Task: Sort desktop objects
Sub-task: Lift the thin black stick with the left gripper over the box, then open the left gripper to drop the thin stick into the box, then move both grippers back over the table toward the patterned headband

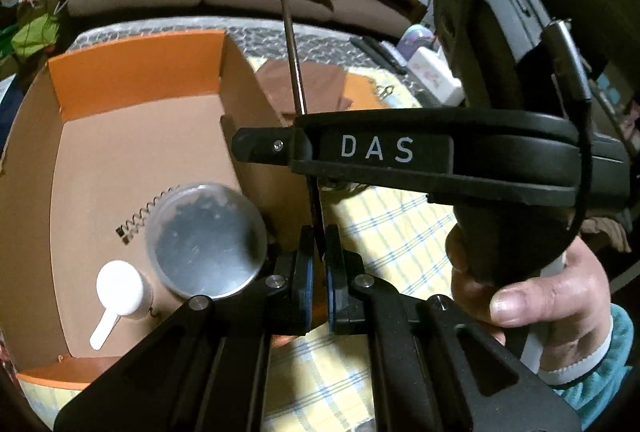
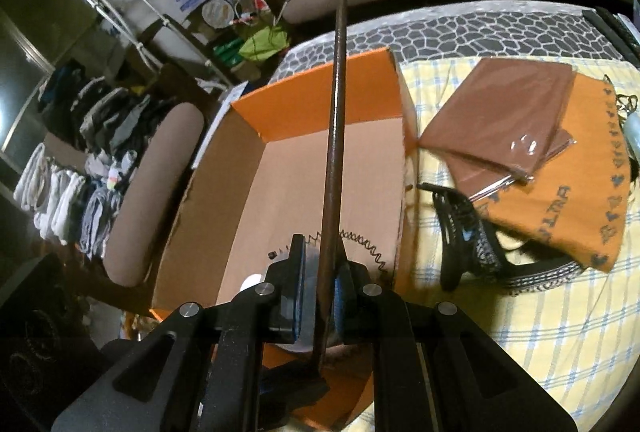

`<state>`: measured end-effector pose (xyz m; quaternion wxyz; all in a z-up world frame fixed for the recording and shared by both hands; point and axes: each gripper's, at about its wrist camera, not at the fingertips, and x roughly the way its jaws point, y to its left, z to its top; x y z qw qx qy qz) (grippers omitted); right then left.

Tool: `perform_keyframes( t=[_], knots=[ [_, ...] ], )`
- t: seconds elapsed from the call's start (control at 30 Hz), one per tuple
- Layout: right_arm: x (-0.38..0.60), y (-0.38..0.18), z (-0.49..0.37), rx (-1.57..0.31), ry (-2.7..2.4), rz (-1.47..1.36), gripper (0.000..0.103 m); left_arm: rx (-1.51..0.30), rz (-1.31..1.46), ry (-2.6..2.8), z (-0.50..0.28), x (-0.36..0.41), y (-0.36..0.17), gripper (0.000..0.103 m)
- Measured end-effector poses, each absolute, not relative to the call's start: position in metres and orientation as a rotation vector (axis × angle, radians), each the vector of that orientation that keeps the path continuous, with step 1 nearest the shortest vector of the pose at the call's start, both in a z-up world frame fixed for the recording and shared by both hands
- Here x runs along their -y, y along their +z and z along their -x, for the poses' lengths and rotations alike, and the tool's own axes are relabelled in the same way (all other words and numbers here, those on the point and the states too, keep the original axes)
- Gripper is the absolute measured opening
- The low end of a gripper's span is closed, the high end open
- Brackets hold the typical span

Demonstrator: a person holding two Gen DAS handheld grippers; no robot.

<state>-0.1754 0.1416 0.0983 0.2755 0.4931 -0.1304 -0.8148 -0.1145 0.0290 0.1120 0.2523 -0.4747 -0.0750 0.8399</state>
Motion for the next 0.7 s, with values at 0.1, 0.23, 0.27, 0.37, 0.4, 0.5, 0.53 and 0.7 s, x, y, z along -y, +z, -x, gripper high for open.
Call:
perform_keyframes(
  t=[0.1, 0.23, 0.27, 0.37, 0.4, 0.5, 0.53, 0.7],
  knots=[
    [-0.137, 0.093, 0.176, 0.321, -2.194, -1.354, 0.013, 0.199, 1.341, 2.265, 0.115, -0.029, 0.101, 0.005],
    [-0.138, 0.090, 0.178, 0.284, -2.214, -1.378, 0.014, 0.177, 1.364, 2.248, 0.113, -0.035, 0.095, 0.005],
    [-0.139, 0.090, 0.178, 0.282, -2.220, -1.381, 0.016, 0.174, 1.366, 2.245, 0.112, -0.037, 0.095, 0.005],
    [-0.143, 0.091, 0.177, 0.297, -2.228, -1.380, 0.018, 0.166, 1.384, 2.238, 0.111, -0.040, 0.094, 0.005],
    [-0.144, 0.092, 0.176, 0.299, -2.230, -1.379, 0.019, 0.167, 1.396, 2.232, 0.111, -0.041, 0.093, 0.005],
    [-0.148, 0.095, 0.175, 0.302, -2.236, -1.363, 0.025, 0.156, 1.415, 2.229, 0.110, -0.043, 0.090, 0.006],
    [-0.148, 0.096, 0.175, 0.302, -2.237, -1.360, 0.026, 0.153, 1.417, 2.233, 0.109, -0.043, 0.089, 0.006],
    [-0.148, 0.098, 0.175, 0.310, -2.236, -1.361, 0.027, 0.168, 1.424, 2.237, 0.107, -0.043, 0.091, 0.016]
  ],
)
